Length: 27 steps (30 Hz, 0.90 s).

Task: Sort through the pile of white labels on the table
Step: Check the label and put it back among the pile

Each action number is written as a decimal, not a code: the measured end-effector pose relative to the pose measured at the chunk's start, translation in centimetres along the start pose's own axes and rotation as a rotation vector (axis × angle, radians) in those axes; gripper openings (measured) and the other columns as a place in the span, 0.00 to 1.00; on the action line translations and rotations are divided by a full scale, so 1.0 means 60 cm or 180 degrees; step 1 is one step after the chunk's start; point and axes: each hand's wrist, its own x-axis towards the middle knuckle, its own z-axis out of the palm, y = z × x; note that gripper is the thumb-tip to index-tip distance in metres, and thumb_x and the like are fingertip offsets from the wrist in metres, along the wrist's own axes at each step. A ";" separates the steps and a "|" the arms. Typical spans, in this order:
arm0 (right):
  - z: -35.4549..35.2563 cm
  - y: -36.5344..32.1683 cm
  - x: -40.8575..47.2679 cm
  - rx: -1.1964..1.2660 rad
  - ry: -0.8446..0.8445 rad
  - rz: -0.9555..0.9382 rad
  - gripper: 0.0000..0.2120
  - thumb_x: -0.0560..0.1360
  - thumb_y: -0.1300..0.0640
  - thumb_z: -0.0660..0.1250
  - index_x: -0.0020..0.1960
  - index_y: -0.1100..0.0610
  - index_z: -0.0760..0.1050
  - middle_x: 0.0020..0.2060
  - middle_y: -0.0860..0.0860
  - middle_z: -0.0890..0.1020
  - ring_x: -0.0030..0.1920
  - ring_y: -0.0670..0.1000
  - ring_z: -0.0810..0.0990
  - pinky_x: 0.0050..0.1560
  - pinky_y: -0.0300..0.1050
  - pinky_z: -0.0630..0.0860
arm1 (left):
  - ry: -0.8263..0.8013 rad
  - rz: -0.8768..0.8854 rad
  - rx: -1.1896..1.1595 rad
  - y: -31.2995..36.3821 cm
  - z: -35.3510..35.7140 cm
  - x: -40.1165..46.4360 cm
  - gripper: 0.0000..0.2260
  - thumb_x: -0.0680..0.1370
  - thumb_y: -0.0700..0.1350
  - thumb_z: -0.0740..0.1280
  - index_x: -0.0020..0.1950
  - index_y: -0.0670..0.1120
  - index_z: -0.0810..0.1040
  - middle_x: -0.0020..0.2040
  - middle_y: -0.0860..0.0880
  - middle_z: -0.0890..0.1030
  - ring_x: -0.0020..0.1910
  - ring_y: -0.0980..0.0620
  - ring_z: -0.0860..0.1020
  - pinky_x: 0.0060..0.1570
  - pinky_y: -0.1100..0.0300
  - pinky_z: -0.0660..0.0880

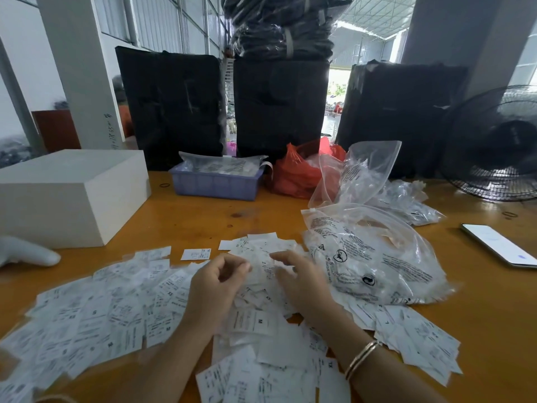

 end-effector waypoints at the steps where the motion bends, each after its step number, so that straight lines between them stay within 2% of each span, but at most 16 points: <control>1: 0.003 0.002 -0.001 -0.0401 -0.0182 0.0015 0.18 0.77 0.55 0.62 0.66 0.47 0.71 0.55 0.46 0.77 0.52 0.46 0.77 0.52 0.40 0.74 | 0.0032 -0.0039 -0.0038 -0.002 -0.001 0.000 0.02 0.74 0.45 0.70 0.42 0.52 0.79 0.40 0.56 0.83 0.41 0.59 0.81 0.38 0.69 0.77; 2: 0.008 0.003 -0.003 -0.0718 -0.0375 0.0020 0.22 0.75 0.54 0.61 0.69 0.46 0.68 0.57 0.49 0.76 0.55 0.50 0.77 0.55 0.44 0.74 | 0.0056 -0.0054 -0.0065 -0.003 -0.002 0.000 0.03 0.75 0.44 0.70 0.43 0.52 0.79 0.40 0.56 0.84 0.41 0.58 0.81 0.37 0.69 0.78; 4: 0.017 0.003 -0.007 -0.1084 -0.0500 -0.0101 0.24 0.74 0.54 0.60 0.70 0.47 0.66 0.61 0.51 0.76 0.59 0.53 0.74 0.59 0.46 0.72 | 0.0110 -0.0038 -0.0161 0.000 -0.003 -0.002 0.03 0.75 0.44 0.69 0.44 0.52 0.78 0.40 0.58 0.84 0.40 0.59 0.81 0.35 0.71 0.77; 6: 0.021 0.004 -0.009 -0.1145 -0.0360 -0.0308 0.21 0.76 0.54 0.59 0.69 0.48 0.69 0.61 0.48 0.77 0.61 0.51 0.73 0.61 0.44 0.68 | 0.0175 0.0004 -0.0160 0.003 -0.004 -0.003 0.04 0.77 0.44 0.68 0.44 0.53 0.78 0.40 0.59 0.83 0.38 0.58 0.81 0.34 0.70 0.77; 10: 0.015 0.008 -0.005 -0.0926 -0.0055 -0.0332 0.13 0.78 0.54 0.59 0.60 0.49 0.77 0.55 0.46 0.81 0.55 0.48 0.75 0.60 0.43 0.69 | 0.0132 0.0117 0.0092 0.006 -0.005 -0.002 0.05 0.78 0.48 0.65 0.45 0.58 0.78 0.38 0.60 0.81 0.38 0.53 0.79 0.36 0.59 0.79; 12: 0.014 0.009 -0.005 -0.0890 -0.0040 -0.0299 0.14 0.78 0.51 0.60 0.61 0.49 0.76 0.57 0.46 0.80 0.58 0.47 0.74 0.62 0.44 0.68 | 0.0094 0.0157 0.0152 0.007 -0.005 -0.003 0.06 0.77 0.48 0.65 0.44 0.60 0.78 0.38 0.62 0.82 0.39 0.57 0.79 0.35 0.63 0.78; 14: 0.017 0.009 -0.007 -0.1042 -0.0217 -0.0271 0.19 0.76 0.46 0.61 0.66 0.48 0.71 0.63 0.46 0.76 0.64 0.48 0.69 0.67 0.45 0.64 | 0.0117 0.0145 0.0104 0.007 -0.004 -0.004 0.06 0.76 0.48 0.67 0.43 0.60 0.78 0.39 0.62 0.82 0.42 0.62 0.79 0.36 0.69 0.76; 18: 0.023 0.009 -0.008 -0.1306 -0.0422 -0.0285 0.25 0.75 0.42 0.60 0.70 0.46 0.66 0.66 0.45 0.73 0.67 0.48 0.66 0.69 0.46 0.57 | 0.0258 0.0053 -0.0062 0.002 -0.004 -0.002 0.03 0.75 0.46 0.69 0.44 0.55 0.79 0.40 0.56 0.84 0.43 0.61 0.81 0.38 0.69 0.77; 21: 0.019 0.007 -0.008 -0.1037 -0.0425 -0.0324 0.22 0.75 0.45 0.62 0.69 0.45 0.68 0.64 0.43 0.74 0.65 0.47 0.68 0.67 0.45 0.59 | 0.0343 0.0065 -0.0018 0.000 -0.003 0.000 0.02 0.74 0.45 0.71 0.43 0.51 0.79 0.39 0.56 0.83 0.42 0.65 0.79 0.36 0.74 0.74; 24: 0.013 0.003 -0.008 -0.0484 -0.0414 -0.0342 0.18 0.75 0.54 0.65 0.65 0.46 0.72 0.60 0.44 0.76 0.59 0.44 0.73 0.64 0.43 0.68 | 0.0303 0.0109 0.0078 -0.002 -0.003 0.002 0.03 0.73 0.45 0.72 0.42 0.51 0.79 0.40 0.58 0.82 0.42 0.65 0.78 0.36 0.75 0.73; 26: 0.006 0.004 -0.008 0.0148 -0.0278 -0.0259 0.15 0.75 0.59 0.67 0.59 0.45 0.76 0.55 0.42 0.76 0.47 0.38 0.75 0.52 0.35 0.74 | 0.0234 0.0149 0.0126 -0.002 -0.003 0.002 0.04 0.73 0.45 0.72 0.42 0.53 0.79 0.40 0.58 0.82 0.42 0.66 0.78 0.36 0.75 0.73; 27: 0.001 0.005 -0.010 0.0529 -0.0184 -0.0161 0.15 0.75 0.60 0.67 0.55 0.43 0.76 0.53 0.41 0.75 0.41 0.38 0.75 0.45 0.34 0.75 | 0.0190 0.0166 0.0159 -0.001 -0.003 0.001 0.05 0.73 0.44 0.72 0.42 0.54 0.79 0.39 0.59 0.81 0.42 0.66 0.78 0.36 0.75 0.73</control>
